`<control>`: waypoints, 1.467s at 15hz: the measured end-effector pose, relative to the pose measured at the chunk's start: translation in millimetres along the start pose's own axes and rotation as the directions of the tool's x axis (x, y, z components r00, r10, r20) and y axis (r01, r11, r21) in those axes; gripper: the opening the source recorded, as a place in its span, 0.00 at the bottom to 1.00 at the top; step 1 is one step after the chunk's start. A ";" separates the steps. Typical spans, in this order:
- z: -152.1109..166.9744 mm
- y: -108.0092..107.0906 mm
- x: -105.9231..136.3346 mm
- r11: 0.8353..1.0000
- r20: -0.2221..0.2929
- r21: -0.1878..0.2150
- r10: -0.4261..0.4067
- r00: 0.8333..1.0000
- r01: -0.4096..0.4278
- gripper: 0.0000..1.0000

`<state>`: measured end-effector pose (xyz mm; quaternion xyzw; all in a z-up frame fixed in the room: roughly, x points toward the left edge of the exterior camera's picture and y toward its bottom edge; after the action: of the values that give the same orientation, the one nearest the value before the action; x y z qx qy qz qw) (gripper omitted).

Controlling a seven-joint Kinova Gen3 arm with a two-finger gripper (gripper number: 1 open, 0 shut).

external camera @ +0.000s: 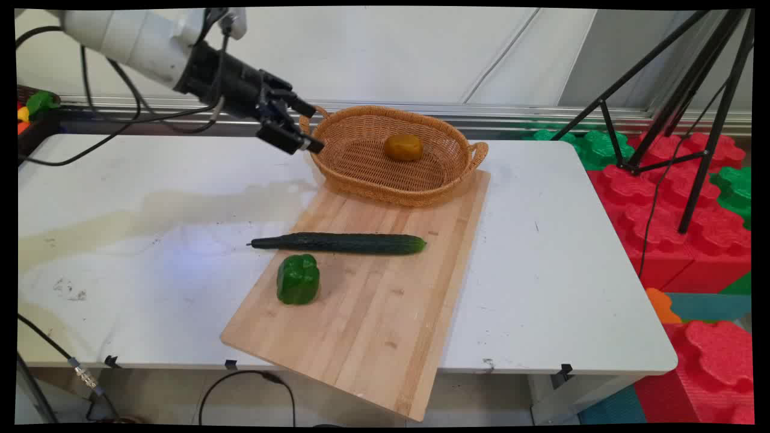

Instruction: Pick up the potato from the vegetable basket

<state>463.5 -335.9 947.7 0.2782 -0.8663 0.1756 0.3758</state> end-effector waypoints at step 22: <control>189.8 -77.5 22.2 0.975 0.122 0.108 0.181 0.976 -0.194 1.00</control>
<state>393.5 -501.8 847.3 0.2265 -0.8963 0.2460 0.2911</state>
